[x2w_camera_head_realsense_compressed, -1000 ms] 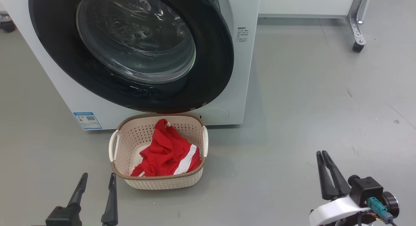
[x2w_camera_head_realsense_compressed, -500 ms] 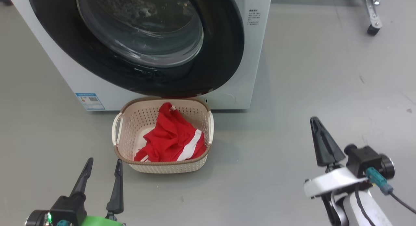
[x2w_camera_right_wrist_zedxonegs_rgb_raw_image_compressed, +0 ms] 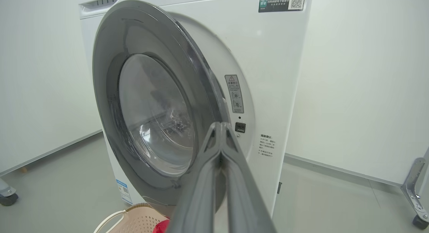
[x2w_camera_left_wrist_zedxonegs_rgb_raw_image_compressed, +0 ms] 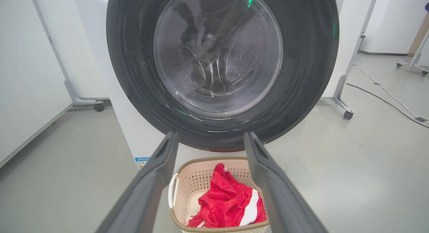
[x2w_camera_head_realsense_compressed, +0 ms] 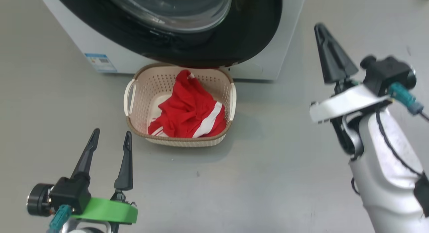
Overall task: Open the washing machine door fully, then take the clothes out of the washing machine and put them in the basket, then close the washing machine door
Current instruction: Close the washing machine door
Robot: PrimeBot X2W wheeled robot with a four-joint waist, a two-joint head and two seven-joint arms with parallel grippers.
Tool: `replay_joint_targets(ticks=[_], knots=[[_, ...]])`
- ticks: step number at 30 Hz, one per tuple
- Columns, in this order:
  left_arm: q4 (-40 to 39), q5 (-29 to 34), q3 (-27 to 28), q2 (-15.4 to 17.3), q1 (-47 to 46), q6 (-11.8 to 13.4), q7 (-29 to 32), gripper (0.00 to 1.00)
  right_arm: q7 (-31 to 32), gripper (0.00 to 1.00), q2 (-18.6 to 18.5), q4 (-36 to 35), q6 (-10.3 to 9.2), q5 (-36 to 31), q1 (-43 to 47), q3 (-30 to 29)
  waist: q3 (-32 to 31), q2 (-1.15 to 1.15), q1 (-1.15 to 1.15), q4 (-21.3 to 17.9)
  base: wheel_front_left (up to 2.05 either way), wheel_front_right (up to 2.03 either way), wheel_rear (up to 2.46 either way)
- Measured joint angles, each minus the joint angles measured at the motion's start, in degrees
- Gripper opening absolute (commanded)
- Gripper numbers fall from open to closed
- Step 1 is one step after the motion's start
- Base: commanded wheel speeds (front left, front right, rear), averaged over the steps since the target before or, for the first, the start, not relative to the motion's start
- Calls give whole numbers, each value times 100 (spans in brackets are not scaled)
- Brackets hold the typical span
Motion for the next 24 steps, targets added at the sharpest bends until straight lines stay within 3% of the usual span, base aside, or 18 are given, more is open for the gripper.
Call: replay_joint_targets(ticks=[12, 24], knots=[[115, -2, -220, -151, -737, -133, -188, 100, 457, 0, -282, 558, 124, 55, -1664, 211, 826, 0, 0, 476, 0, 0, 0], [570, -53, -304, -245, -1059, -159, -358, 100, 489, 0, -387, 1367, 149, 304, -2430, 447, 1264, 0, 0, 958, 0, 0, 0]])
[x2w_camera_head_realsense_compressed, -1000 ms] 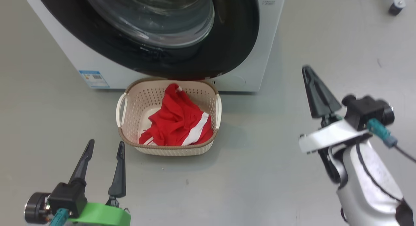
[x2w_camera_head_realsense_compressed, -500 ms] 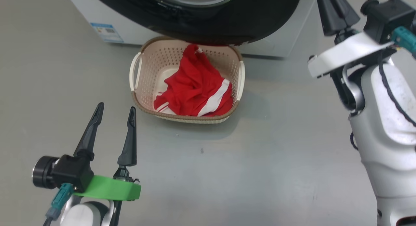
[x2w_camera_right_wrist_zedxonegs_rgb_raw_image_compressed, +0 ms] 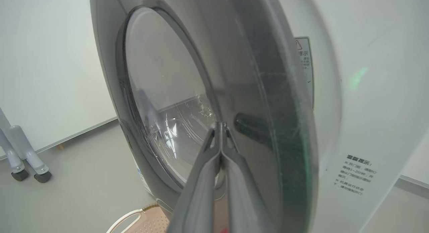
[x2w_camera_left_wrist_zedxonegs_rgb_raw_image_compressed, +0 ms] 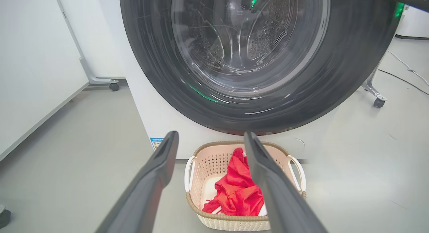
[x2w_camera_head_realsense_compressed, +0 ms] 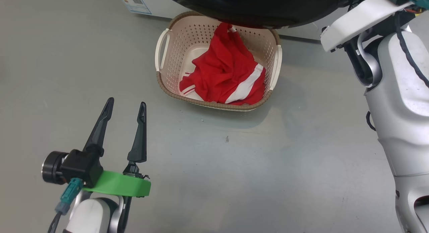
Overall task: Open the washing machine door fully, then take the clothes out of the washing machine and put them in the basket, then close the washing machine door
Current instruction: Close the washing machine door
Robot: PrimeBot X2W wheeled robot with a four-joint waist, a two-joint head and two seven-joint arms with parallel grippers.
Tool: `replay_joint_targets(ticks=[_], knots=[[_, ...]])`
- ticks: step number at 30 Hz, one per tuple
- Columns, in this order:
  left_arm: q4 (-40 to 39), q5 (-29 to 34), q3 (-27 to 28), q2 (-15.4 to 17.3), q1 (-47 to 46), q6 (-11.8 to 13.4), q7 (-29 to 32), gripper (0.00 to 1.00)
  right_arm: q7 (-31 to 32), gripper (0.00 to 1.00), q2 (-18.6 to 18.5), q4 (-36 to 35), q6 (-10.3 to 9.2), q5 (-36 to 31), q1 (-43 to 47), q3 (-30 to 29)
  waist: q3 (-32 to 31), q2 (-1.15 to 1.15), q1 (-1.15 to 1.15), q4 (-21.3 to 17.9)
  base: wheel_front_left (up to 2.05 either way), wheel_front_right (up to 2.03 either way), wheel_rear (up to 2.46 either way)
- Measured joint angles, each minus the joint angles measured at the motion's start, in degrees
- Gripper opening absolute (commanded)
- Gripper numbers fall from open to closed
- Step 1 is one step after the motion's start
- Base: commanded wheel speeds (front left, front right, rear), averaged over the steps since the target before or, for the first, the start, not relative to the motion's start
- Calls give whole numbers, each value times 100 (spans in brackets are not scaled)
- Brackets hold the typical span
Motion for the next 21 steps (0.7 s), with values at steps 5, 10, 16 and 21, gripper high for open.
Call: replay_joint_targets(ticks=[5, 10, 16, 21], knots=[[123, -26, -20, -43, -92, 0, -57, 100, -44, 0, -33, 249, 0, 237, -137, 40, 17, 0, 0, 67, 0, 0, 0], [219, -26, -49, -48, -109, 0, -75, 100, -96, 0, -92, 449, 1, 463, -360, 155, 16, 0, 0, 115, 0, 0, 0], [323, -26, -112, -57, -155, -27, -125, 100, -120, 0, -147, 758, 51, 589, -608, 135, 27, 0, 0, 167, 0, 0, 0], [360, -33, -219, -80, -260, -51, -127, 100, -121, 0, -249, 933, 53, 597, -850, -12, 62, 0, 0, 224, 0, 0, 0]])
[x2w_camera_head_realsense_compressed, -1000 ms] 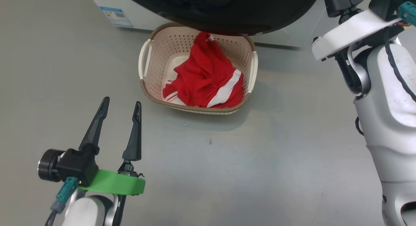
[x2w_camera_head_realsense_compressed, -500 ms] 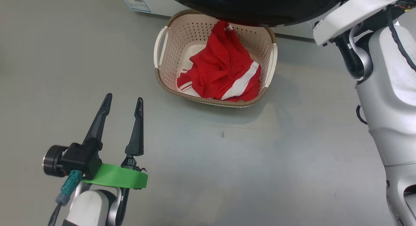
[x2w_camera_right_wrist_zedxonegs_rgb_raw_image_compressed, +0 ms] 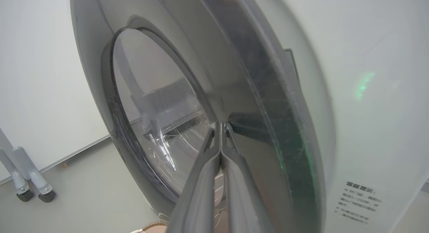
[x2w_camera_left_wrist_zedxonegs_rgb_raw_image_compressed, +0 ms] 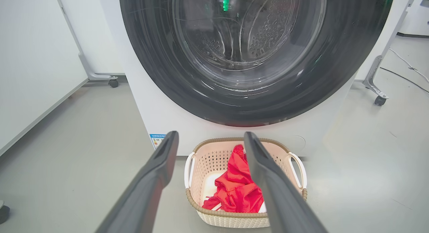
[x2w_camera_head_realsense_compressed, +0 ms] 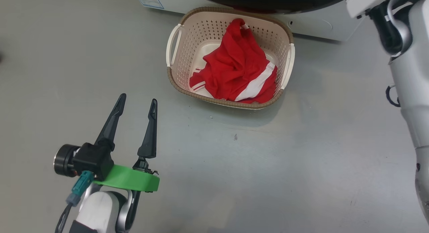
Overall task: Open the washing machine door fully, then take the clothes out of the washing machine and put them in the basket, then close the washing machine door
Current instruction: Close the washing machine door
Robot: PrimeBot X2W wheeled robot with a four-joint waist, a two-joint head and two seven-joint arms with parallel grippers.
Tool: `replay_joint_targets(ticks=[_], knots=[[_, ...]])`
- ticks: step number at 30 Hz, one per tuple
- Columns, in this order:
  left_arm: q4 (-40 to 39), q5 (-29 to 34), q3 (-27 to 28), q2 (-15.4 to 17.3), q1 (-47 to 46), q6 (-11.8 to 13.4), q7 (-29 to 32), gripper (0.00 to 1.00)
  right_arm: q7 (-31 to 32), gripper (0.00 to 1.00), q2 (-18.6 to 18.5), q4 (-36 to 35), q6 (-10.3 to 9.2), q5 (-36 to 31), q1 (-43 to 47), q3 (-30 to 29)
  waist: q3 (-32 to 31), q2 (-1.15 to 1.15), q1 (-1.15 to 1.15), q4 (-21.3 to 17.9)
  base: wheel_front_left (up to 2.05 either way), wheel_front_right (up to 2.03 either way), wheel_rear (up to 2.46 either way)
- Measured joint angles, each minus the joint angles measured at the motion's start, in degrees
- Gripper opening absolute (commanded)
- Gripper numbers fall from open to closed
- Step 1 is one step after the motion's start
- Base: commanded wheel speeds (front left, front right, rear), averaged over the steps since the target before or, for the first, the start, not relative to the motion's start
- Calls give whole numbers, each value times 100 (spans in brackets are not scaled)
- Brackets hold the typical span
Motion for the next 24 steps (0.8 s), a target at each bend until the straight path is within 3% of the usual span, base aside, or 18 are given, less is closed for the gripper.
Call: replay_joint_targets(ticks=[4, 24], knots=[[21, -54, 0, -9, -62, -23, -5, 100, -5, 0, -199, 215, -2, 9, -261, -109, 41, 0, 0, 72, 0, 0, 0], [298, -93, -96, -43, -237, -23, -105, 100, -555, 0, -245, 1007, -111, 21, -699, -358, 50, 0, 0, 233, 0, 0, 0]])
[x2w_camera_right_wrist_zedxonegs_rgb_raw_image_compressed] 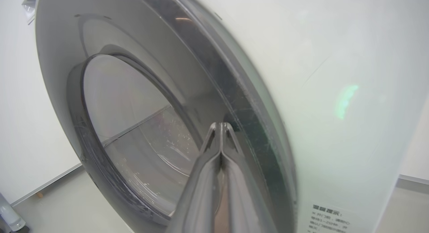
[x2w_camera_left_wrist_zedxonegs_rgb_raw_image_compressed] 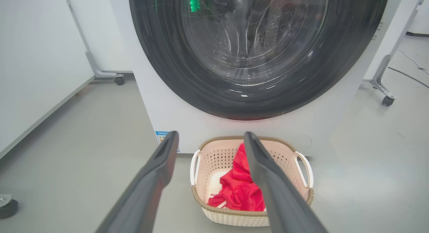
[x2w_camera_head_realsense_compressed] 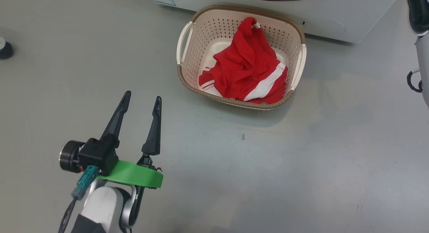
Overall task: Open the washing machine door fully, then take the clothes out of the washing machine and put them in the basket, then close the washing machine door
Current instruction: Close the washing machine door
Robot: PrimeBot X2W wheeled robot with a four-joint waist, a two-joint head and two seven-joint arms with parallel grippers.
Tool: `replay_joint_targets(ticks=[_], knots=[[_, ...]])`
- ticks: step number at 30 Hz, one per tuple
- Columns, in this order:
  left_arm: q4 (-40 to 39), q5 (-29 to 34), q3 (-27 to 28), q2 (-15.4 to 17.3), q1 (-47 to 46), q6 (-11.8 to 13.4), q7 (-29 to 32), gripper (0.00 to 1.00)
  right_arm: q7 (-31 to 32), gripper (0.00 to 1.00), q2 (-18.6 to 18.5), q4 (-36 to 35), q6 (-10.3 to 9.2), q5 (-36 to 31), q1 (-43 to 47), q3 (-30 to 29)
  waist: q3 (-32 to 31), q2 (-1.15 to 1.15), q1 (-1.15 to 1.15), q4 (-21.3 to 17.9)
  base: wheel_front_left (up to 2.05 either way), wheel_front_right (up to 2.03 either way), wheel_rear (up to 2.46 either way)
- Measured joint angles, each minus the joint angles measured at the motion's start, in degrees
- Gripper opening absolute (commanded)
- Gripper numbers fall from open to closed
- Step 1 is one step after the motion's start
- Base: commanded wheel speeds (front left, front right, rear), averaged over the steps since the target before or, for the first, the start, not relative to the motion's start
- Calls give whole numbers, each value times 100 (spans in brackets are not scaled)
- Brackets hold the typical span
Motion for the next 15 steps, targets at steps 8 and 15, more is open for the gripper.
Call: replay_joint_targets(ticks=[8, 15], knots=[[118, -20, 3, -18, -1, 2, -1, 100, -138, 0, 41, 197, 5, 31, 15, 33, -174, 0, 0, 44, 0, 0, 0], [255, -20, 91, -19, 3, 37, -2, 100, -280, 0, 270, 301, 25, 224, 476, 100, -375, 0, 0, -9, 0, 0, 0]])
